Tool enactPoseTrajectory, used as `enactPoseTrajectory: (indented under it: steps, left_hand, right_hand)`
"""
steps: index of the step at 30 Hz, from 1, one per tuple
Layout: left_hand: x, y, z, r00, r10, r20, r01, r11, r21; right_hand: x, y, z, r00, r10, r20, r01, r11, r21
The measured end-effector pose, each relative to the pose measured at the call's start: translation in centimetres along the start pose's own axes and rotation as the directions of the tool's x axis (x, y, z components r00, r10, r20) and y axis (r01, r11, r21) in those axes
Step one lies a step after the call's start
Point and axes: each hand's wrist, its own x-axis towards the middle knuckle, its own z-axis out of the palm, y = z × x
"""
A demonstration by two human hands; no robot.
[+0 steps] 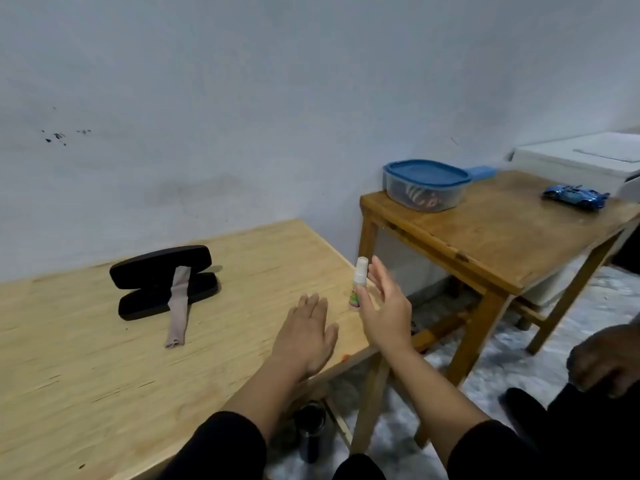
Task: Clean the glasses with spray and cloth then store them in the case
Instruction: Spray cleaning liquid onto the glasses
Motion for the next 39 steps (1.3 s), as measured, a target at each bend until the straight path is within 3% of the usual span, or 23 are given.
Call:
enactPoseTrajectory:
  steps: [8, 13, 19, 28, 37, 39]
  left_hand:
    - [0.3, -0.3, 0.2, 0.997, -0.020, -0.074, 0.015, 0.998, -0.060]
    - [1.2, 1.2, -1.2, 0.961, -0.094, -0.262, -0.022, 0.913, -0.407]
    - [3.0, 5.3, -4.5, 0.929, -0.134, -0.345, -0.129, 0.758, -0.640]
    - [4.2, 5.9, -5.8, 0.927, -0.332, -0.172, 0.028, 0.521, -0.853]
    - [4.7, 6.6, -5.9, 0.930, -0.363, -0.060, 0.084, 0.369, -0.925]
    - [5.1, 6.4, -6.4, 0.903, -0.426, -0.050, 0.085, 0.293, -0.952]
  right_hand:
    - [1.3, 0.8, 1.1, 0.999, 0.035, 0.021, -0.037, 0.991, 0.129]
    - [1.7, 0.8, 0.8, 0.999, -0.012, 0.032, 0.011, 0.999, 0.043]
    - [1.8, 0.8, 0.3, 0.990, -0.126, 0.062, 0.130, 0.989, -0.066]
    - [2.2, 0.8, -0.8, 0.964, -0.191, 0.184, 0.213, 0.970, -0.113]
    - [1.7, 0.0, -0.9, 0.957, -0.262, 0.126, 0.281, 0.944, -0.171]
    - [1.6, 0.1, -1.1, 0.951, -0.279, 0.131, 0.301, 0.932, -0.201]
